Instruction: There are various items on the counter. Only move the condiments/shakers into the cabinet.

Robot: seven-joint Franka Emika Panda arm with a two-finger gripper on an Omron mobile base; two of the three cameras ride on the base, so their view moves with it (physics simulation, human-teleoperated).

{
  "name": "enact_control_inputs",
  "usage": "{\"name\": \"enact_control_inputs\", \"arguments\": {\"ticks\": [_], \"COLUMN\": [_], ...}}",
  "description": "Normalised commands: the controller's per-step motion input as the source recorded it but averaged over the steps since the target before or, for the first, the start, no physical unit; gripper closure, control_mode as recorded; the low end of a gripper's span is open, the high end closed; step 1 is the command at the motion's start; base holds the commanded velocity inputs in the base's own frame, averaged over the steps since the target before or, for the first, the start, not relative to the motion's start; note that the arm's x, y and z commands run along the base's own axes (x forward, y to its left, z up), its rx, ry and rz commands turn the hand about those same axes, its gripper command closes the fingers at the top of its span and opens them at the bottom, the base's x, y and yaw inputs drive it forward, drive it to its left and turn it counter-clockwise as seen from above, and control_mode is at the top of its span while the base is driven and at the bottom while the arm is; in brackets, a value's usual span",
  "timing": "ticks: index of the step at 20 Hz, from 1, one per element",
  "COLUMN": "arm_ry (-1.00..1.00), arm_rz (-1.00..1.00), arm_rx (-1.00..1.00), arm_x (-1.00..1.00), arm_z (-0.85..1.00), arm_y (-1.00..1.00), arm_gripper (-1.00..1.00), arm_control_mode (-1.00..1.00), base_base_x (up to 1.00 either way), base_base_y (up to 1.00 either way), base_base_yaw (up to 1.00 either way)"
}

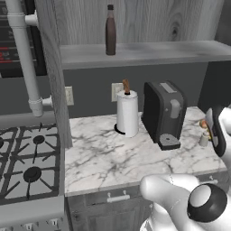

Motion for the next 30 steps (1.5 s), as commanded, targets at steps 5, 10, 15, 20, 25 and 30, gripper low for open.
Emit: {"name": "enact_control_inputs", "arguments": {"ticks": [5,10,15,20,25,30], "arm_ry": [0.0,0.0,0.0,0.01,0.01,0.04], "arm_rz": [0.0,0.0,0.01,0.01,0.0,0.0], "arm_rx": [-0.01,0.0,0.0,0.0,0.0,0.0], "arm_x": [0.27,0.22,0.19,0.13,0.15,0.18], "arm_z": [-0.34,-0.19,-0.11,-0.09,-0.11,-0.11], "arm_y": [0.0,0.0,-0.03,-0.19,-0.17,-0.01], "arm_gripper": [-1.0,-1.0,-1.0,-1.0,-1.0,-1.0], "arm_control_mode": [-1.0,-1.0,-1.0,-1.0,-1.0,-1.0], "base_base_x": [0.0,0.0,0.0,0.0,0.0,0.0], "base_base_y": [0.0,0.0,0.0,0.0,0.0,0.0], "base_base_yaw": [0.0,0.0,0.0,0.0,0.0,0.0]}}
